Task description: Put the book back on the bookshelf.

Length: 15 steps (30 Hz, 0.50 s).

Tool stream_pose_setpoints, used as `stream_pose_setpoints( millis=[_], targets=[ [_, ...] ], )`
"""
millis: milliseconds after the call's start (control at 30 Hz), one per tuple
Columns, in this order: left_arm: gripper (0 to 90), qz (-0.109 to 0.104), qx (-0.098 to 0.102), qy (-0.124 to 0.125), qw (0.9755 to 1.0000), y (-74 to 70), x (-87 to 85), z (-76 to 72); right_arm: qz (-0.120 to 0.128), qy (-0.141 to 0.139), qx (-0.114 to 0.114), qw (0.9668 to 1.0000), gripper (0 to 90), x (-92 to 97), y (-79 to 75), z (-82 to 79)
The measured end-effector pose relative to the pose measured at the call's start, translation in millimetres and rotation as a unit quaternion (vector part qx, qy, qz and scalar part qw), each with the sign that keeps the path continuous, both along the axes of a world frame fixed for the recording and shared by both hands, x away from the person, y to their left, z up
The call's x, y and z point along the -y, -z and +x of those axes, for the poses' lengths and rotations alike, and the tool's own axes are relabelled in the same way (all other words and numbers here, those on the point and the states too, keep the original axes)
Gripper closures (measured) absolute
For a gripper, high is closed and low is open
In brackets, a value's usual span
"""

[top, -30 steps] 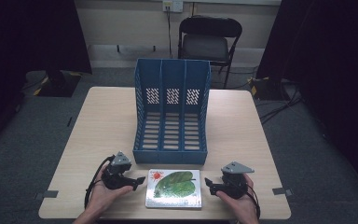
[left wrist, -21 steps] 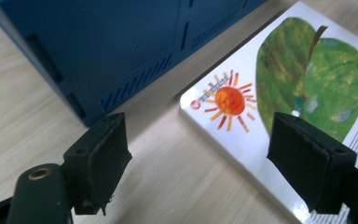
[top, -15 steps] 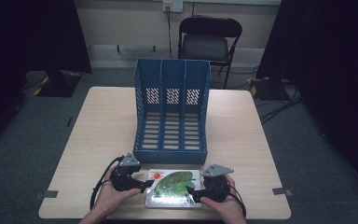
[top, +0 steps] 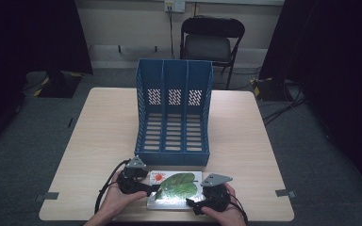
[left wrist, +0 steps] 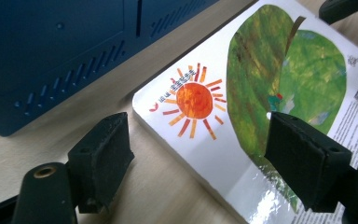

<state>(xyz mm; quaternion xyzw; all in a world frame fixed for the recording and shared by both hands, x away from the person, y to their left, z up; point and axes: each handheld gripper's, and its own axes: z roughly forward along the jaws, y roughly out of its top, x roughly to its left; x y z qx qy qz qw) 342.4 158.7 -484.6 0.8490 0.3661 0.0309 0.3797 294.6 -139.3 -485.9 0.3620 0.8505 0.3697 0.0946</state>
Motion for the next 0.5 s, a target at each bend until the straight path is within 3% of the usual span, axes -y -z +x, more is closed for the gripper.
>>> stream_pose_setpoints(
  millis=[100, 267, 500],
  targets=[
    [20.5, 0.007, -0.002, 0.006, 1.0000, 2.0, 0.6, 1.1, -0.004, -0.009, 0.000, 1.0000, 10.6, -0.7, 0.1, -1.0],
    [20.0, -0.017, -0.011, 0.005, 0.9998, 3.1, 3.3, 1.5, -0.008, -0.019, -0.011, 0.9997, 9.3, 0.8, 0.0, -3.1],
    [15.8, -0.018, -0.008, -0.002, 0.9998, 4.3, 6.8, 2.6, -0.011, -0.026, -0.016, 0.9995, 7.6, 1.1, -0.1, -4.8]
  ],
)
